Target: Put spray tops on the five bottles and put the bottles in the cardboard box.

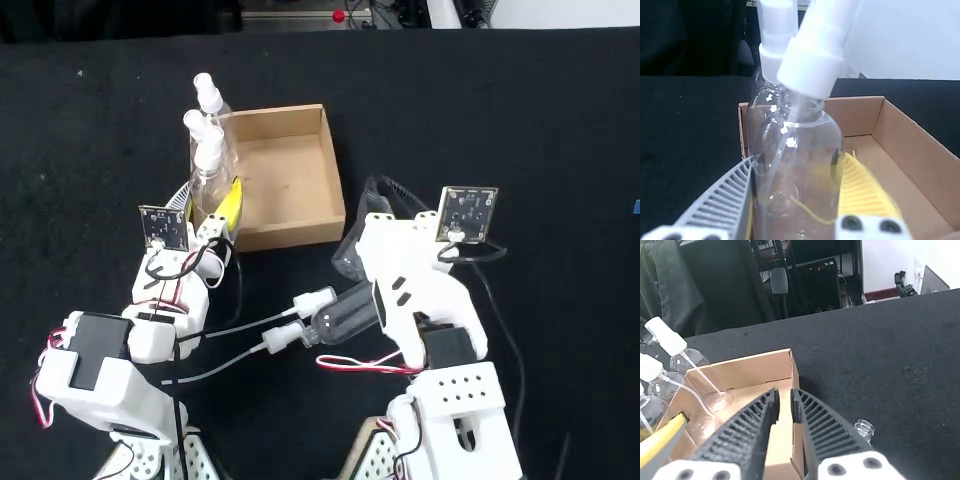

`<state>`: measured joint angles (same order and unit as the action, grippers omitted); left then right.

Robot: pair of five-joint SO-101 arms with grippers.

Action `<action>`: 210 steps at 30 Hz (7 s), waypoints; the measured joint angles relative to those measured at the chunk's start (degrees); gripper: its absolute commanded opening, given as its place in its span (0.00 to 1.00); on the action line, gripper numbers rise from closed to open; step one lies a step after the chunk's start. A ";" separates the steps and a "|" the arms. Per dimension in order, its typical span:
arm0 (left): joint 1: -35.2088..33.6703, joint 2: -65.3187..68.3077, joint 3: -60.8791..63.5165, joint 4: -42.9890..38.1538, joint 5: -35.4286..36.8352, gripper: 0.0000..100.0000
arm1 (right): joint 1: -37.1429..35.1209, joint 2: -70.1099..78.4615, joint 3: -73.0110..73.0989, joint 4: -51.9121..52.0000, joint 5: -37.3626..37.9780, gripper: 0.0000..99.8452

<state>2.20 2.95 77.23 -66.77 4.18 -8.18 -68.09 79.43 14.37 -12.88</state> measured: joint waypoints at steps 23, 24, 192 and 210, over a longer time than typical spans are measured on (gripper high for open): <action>0.00 0.00 0.00 0.00 0.00 0.16 | 0.00 0.00 0.00 0.00 0.00 0.04; 0.00 0.00 0.00 0.00 0.00 0.16 | 0.00 0.00 0.00 0.00 0.00 0.04; 2.64 -77.10 -0.53 130.37 -12.40 0.27 | -2.37 46.59 -35.25 67.52 92.22 0.28; 2.64 -77.10 -0.53 130.20 -12.48 0.27 | -9.23 48.26 -34.81 68.57 84.66 0.36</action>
<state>4.84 -74.15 76.70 63.43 -8.31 -17.41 -19.82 44.62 82.95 71.78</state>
